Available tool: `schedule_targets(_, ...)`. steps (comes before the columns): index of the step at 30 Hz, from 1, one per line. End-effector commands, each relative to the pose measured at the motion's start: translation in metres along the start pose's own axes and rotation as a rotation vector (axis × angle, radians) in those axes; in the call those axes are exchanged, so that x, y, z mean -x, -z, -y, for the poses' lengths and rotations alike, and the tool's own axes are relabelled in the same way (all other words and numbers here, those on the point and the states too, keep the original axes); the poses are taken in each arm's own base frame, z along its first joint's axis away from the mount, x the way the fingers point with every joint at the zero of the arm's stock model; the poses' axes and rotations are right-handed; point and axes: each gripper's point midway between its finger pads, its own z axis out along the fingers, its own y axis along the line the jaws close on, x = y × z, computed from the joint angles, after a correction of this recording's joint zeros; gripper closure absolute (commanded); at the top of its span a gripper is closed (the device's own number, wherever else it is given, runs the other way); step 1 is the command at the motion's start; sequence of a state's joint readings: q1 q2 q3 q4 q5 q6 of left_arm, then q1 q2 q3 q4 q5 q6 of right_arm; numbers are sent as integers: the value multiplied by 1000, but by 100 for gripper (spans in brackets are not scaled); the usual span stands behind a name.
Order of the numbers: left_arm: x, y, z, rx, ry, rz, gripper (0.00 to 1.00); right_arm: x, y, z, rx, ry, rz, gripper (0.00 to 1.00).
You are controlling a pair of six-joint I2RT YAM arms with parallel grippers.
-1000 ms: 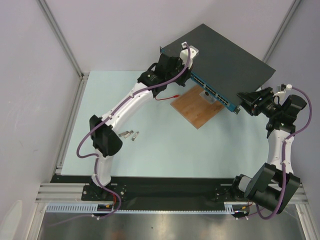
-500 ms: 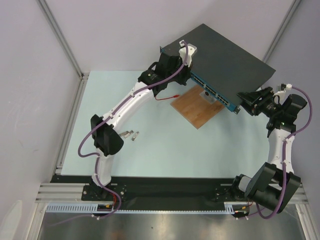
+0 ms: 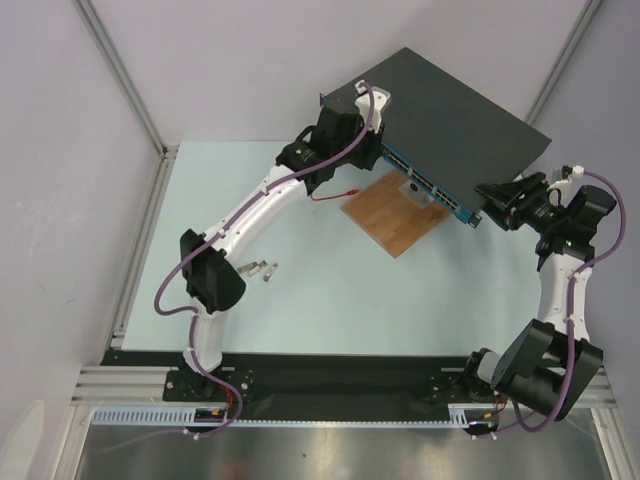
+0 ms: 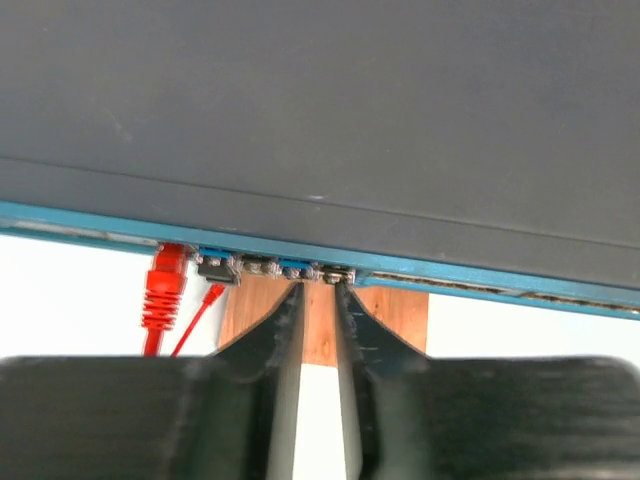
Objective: Insert the plug into the switch port
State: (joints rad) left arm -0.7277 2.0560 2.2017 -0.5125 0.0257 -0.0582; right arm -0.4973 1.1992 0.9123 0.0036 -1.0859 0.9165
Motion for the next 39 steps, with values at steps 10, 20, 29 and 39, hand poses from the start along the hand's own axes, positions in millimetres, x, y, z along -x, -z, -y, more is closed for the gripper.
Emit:
schedule_targets(10, -25, 129, 3, -218, -96, 35, 35, 24, 1, -10, 27, 218, 23, 86)
schedule_targets(20, -160, 214, -77, -169, -227, -306, 20, 23, 23, -11, -15, 257, 22, 1)
schedule_targets(29, -279, 252, -167, 12, -338, -631, 28, 14, 58, -11, -112, 392, 16, 0)
schedule_targets(39, -335, 236, -196, -75, -487, -775, 46, 4, 73, -40, -156, 599, -24, 0)
